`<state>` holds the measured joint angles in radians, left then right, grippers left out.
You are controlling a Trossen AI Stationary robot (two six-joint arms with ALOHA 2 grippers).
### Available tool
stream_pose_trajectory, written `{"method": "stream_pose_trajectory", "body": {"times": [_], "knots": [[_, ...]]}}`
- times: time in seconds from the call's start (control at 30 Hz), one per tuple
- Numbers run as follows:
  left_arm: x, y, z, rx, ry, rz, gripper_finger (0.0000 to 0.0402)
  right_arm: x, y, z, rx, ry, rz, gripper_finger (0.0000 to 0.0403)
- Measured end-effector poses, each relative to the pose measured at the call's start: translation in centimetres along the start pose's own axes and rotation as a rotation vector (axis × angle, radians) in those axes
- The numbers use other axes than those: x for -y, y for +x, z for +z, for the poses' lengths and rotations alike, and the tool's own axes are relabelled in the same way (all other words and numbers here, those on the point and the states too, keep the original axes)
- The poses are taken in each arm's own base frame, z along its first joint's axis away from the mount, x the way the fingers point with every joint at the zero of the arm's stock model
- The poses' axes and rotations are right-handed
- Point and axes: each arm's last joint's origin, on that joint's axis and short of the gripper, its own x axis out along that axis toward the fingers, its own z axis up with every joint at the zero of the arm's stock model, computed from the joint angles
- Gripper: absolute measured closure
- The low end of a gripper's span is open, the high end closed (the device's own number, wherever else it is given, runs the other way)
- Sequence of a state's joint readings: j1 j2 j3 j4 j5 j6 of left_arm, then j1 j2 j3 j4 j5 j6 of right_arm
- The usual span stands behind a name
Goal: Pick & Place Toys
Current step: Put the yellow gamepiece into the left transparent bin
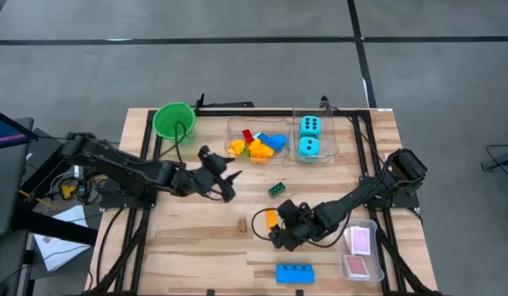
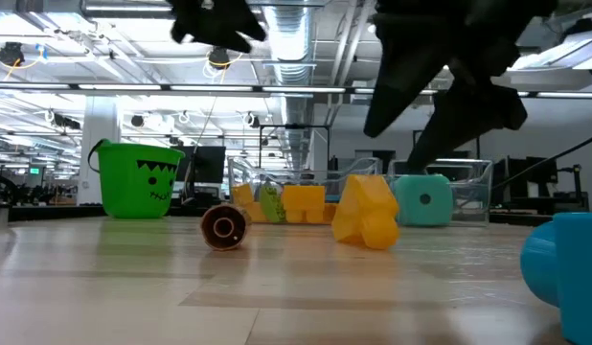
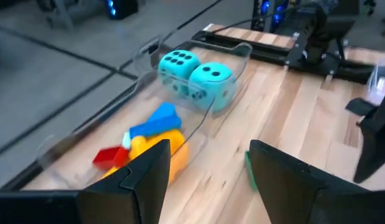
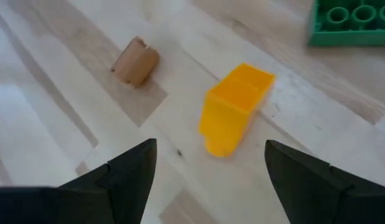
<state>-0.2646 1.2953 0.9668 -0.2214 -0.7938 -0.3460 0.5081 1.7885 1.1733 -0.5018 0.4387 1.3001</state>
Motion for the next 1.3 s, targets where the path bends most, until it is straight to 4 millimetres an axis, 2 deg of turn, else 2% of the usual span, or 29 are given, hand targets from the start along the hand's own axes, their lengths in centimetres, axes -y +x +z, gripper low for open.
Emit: {"method": "stream_pose_trajectory", "body": {"times": [0.13, 0.37, 0.6, 0.77, 0.97, 1.07, 1.2, 1.3], "knots": [[-1.0, -1.6, -0.1, -0.019, -0.060, -0.015, 0.0188, 0.2, 0.2, 0.7, 0.000, 0.041, -0.016, 0.0115], [-2.6, -3.1, -1.1, 0.015, -0.094, -0.042, 0.0188, 0.7, 1.0, 2.2, -0.024, 0.084, -0.028, 0.0115], [-3.4, -3.7, -1.2, 0.055, -0.139, -0.058, 0.0188, 1.1, 1.4, 3.2, -0.040, 0.086, -0.031, 0.0115], [-3.4, -3.7, -1.2, 0.055, -0.139, -0.059, 0.0188, 1.0, 1.4, 3.2, -0.039, 0.085, -0.025, 0.0115], [-3.3, -3.7, -1.2, 0.056, -0.140, -0.061, 0.0188, 0.2, 4.3, 2.1, -0.100, 0.057, -0.030, 0.0115], [-3.2, -3.7, -1.2, 0.057, -0.144, -0.071, 0.0188, 0.2, 5.4, 2.1, -0.141, 0.024, -0.110, 0.0115], [-3.2, -3.6, -1.2, 0.054, -0.142, -0.074, 0.0188, -0.8, 6.3, 2.4, -0.142, 0.000, -0.101, 0.0115], [-3.2, -3.6, -1.3, 0.052, -0.140, -0.074, 0.0188, -0.8, 6.9, 2.4, -0.148, -0.025, -0.114, 0.0115]]}}
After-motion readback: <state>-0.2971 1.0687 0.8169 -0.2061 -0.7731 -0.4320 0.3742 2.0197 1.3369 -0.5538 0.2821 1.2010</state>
